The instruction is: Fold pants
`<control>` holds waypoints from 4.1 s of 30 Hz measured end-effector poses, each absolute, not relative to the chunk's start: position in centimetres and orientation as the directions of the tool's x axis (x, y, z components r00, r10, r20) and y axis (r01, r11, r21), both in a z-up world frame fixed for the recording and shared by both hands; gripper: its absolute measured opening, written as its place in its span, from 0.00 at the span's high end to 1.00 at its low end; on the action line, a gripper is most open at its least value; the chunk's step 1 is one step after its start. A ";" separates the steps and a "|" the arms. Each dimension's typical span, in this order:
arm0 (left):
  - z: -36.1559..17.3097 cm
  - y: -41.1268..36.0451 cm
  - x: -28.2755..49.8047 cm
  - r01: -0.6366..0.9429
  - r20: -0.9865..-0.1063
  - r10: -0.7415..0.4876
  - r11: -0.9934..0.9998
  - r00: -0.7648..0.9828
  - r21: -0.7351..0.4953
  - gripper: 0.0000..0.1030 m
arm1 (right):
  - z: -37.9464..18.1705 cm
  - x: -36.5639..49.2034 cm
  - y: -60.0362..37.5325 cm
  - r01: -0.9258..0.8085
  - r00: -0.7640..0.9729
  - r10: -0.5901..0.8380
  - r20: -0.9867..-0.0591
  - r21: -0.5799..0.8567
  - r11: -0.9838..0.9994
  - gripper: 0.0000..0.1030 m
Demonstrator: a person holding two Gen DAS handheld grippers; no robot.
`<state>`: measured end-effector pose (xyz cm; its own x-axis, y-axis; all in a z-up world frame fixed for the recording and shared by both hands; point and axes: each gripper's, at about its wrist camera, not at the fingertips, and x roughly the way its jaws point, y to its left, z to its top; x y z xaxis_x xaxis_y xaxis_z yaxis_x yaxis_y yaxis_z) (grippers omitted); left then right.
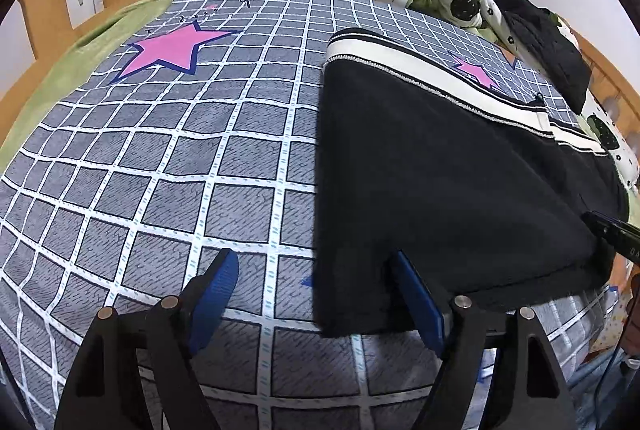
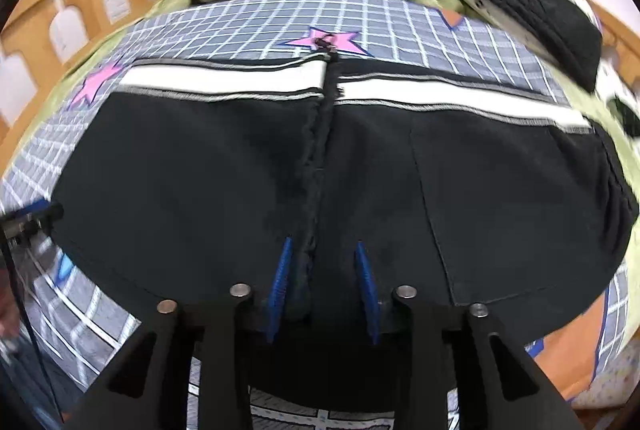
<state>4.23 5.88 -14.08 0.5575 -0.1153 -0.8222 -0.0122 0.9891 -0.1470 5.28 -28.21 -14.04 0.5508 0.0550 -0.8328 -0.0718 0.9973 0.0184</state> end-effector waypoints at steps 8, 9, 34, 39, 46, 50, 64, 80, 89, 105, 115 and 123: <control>-6.8 6.5 3.3 -0.045 -0.734 -0.088 0.986 0.674 -0.160 0.38 | -8.3 4.4 -30.4 0.008 0.663 0.055 -0.746 0.081 0.997 0.66; -5.0 6.4 3.0 -0.043 -0.716 -0.075 0.988 0.694 -0.146 0.39 | -7.1 4.0 -30.6 0.012 0.686 0.053 -0.726 0.084 0.996 0.66; -6.4 9.2 8.3 -0.031 -0.735 -0.306 0.914 0.605 -0.406 0.37 | -7.2 -2.5 -53.0 0.283 0.704 -0.013 -0.710 0.264 0.922 0.39; -11.4 8.1 11.7 -0.023 -0.769 -0.343 0.907 0.539 -0.420 0.37 | -12.9 1.3 -55.7 0.346 0.687 0.058 -0.725 0.396 0.851 0.44; -15.5 7.0 15.8 0.011 -0.775 -0.423 0.881 0.470 -0.474 0.39 | -15.9 6.6 -55.9 0.352 0.651 0.043 -0.758 0.352 0.867 0.44; -15.8 6.7 17.5 0.014 -0.749 -0.492 0.840 0.444 -0.543 0.64 | -16.0 8.2 -55.3 0.335 0.658 0.015 -0.753 0.310 0.890 0.44; -2.5 6.8 17.8 0.159 -0.593 -0.540 0.804 0.598 -0.572 0.91 | -0.9 10.2 -47.0 0.258 0.823 -0.090 -0.561 0.228 0.939 0.90; -12.3 19.4 22.3 -0.118 -0.845 -0.129 0.968 0.519 -0.220 0.73 | -14.2 20.7 -39.5 0.102 0.569 0.083 -0.818 0.171 0.980 0.83; -11.1 21.5 17.8 -0.153 -0.793 -0.139 0.947 0.593 -0.281 0.56 | -14.2 13.8 -42.0 0.111 0.626 0.071 -0.776 0.179 0.977 0.50; -12.5 15.3 11.5 -0.020 -0.771 -0.252 0.946 0.585 -0.324 0.47 | -17.1 16.3 -36.1 0.031 0.618 0.086 -0.781 0.134 0.991 0.60; -11.0 18.5 14.5 -0.148 -0.765 -0.180 0.930 0.618 -0.338 0.47 | -10.3 19.4 -29.6 -0.117 0.639 0.255 -0.726 0.236 0.965 0.64; -10.6 20.3 14.2 -0.150 -0.759 -0.175 0.929 0.628 -0.339 0.47 | -10.8 22.7 -15.1 -0.398 0.573 0.370 -0.731 0.146 0.906 0.73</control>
